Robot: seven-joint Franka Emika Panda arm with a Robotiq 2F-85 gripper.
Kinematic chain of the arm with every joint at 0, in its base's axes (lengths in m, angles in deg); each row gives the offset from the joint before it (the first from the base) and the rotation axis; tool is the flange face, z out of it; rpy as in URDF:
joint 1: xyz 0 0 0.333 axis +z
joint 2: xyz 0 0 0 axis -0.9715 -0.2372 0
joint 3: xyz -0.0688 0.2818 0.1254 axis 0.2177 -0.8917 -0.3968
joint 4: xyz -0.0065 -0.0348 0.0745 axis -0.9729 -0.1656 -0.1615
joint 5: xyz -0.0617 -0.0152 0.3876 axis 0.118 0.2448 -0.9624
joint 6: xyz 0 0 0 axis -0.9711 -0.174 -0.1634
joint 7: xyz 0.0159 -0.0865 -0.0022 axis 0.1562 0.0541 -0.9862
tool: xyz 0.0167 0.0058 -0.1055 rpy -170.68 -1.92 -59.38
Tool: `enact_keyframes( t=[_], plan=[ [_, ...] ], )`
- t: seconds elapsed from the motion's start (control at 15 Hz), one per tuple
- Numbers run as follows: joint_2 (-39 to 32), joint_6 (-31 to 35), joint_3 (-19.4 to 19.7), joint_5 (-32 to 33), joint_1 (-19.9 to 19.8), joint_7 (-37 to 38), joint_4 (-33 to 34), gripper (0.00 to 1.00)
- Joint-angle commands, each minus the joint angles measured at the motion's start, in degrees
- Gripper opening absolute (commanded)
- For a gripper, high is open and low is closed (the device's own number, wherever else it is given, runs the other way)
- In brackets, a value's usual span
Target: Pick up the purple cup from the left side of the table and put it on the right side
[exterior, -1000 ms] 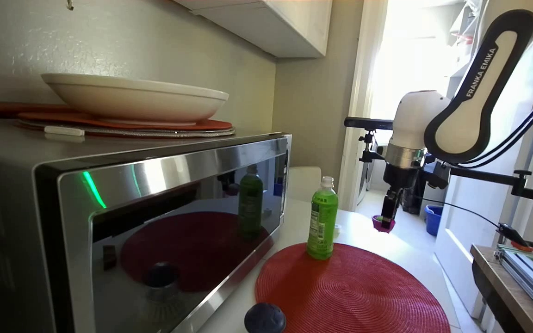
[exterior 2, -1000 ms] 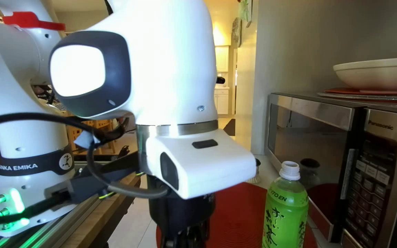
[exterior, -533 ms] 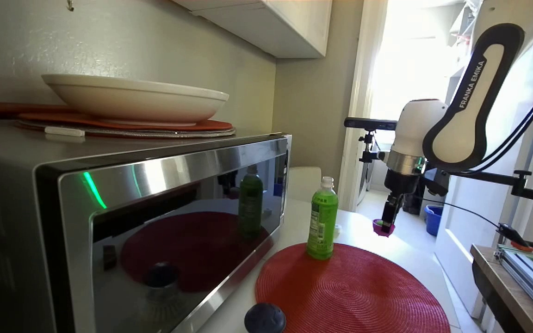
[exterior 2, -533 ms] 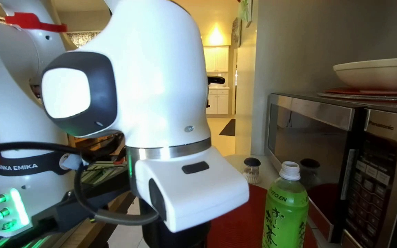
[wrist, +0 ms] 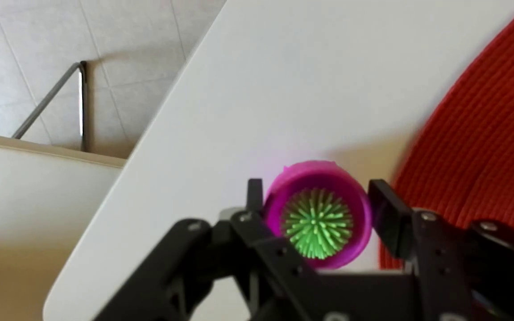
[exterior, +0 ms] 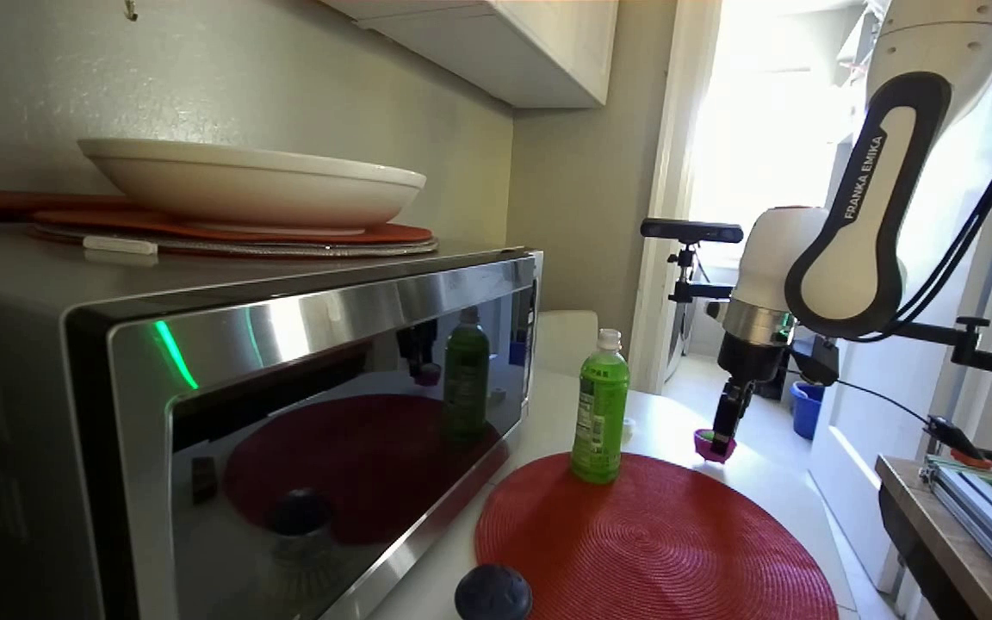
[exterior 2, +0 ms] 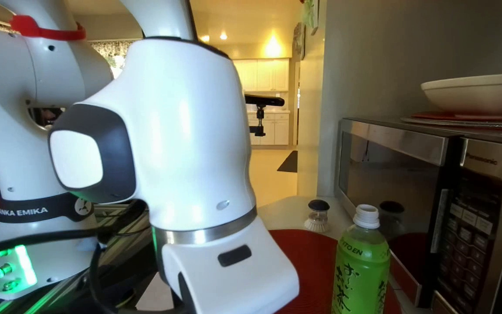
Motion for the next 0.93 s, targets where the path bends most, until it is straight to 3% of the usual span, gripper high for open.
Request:
enact_keyframes(
  t=[0.0, 0.07, 0.13, 0.27, 0.53, 0.87],
  plan=[
    [-3.2, 2.0, -5.0, 0.4, -7.2, -2.9, 1.2, 0.35],
    [-2.9, 1.7, -5.7, 0.7, -8.4, -2.9, 1.2, 0.66],
    [-3.0, 1.6, -6.6, 0.9, -9.5, -3.1, 1.3, 0.86],
    [-3.2, 1.2, -8.2, 0.9, -11.4, -3.6, 1.4, 0.98],
    [-0.8, -2.8, -14.5, 0.9, -15.7, -4.7, 0.6, 1.0],
    [4.9, -13.3, -25.2, -1.3, -20.3, -7.0, 0.9, 1.0]
  ],
)
